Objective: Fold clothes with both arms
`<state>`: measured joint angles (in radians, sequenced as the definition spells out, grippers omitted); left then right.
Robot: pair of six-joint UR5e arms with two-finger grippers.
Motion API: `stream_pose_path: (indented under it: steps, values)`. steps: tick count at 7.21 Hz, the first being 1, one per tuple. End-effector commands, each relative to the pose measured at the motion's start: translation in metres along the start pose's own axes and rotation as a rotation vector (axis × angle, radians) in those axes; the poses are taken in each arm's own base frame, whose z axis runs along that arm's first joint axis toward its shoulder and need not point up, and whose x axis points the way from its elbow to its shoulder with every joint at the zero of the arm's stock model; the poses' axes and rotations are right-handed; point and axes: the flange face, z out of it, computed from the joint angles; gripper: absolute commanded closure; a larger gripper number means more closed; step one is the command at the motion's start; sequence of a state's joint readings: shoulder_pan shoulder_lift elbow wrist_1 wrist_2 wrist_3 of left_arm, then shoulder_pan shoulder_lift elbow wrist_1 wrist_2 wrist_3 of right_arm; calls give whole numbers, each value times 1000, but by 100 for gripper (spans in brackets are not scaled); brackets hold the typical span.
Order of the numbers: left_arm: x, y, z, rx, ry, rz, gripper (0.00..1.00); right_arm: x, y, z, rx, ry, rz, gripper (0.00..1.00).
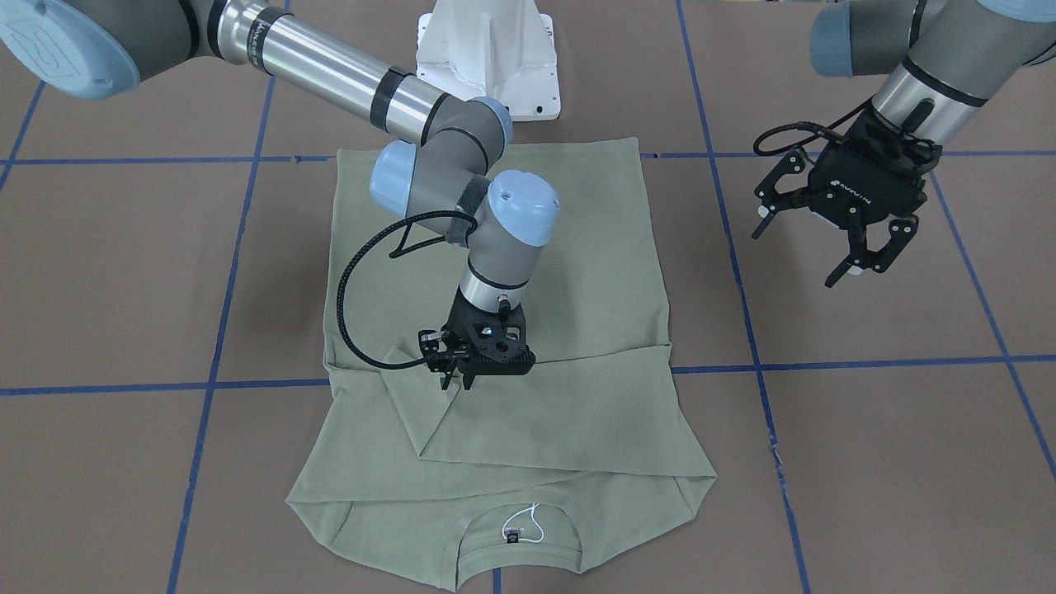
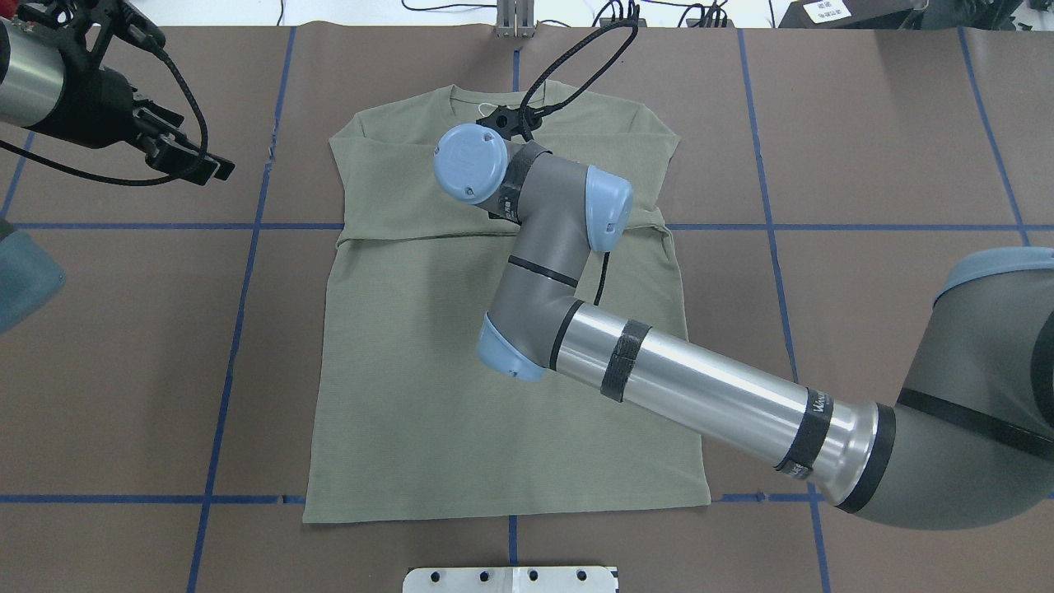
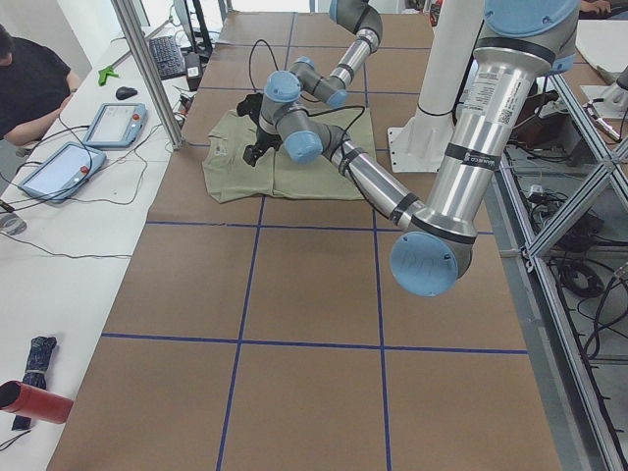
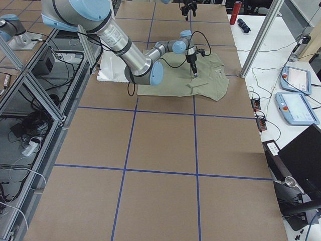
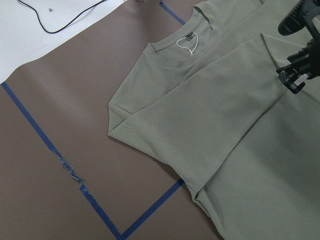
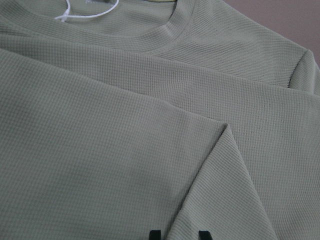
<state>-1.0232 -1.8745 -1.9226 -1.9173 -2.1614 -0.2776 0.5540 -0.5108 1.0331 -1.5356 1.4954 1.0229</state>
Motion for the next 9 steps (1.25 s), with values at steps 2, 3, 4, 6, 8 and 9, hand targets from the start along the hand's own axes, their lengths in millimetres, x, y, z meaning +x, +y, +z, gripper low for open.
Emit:
stream_pose_path:
  steps: [2, 3, 4, 6, 8, 9]
  values:
    - [0, 0, 0, 0, 0, 0, 0, 2, 0, 7, -5, 12, -4, 67]
    - [0, 0, 1, -2, 1, 0, 0, 2, 1, 7, -6, 13, -4, 67]
    - [1, 0, 1, -1, 1, 0, 0, 2, 1, 7, -6, 13, -4, 92]
    - [0, 0, 1, -2, 1, 0, 0, 5, -4, 6, -2, 13, 9, 100]
    - [1, 0, 2, -3, 2, 0, 0, 19, -20, 1, 5, 11, 18, 100]
    - [1, 0, 2, -3, 2, -1, 0, 40, -34, 0, 1, 14, 4, 100]
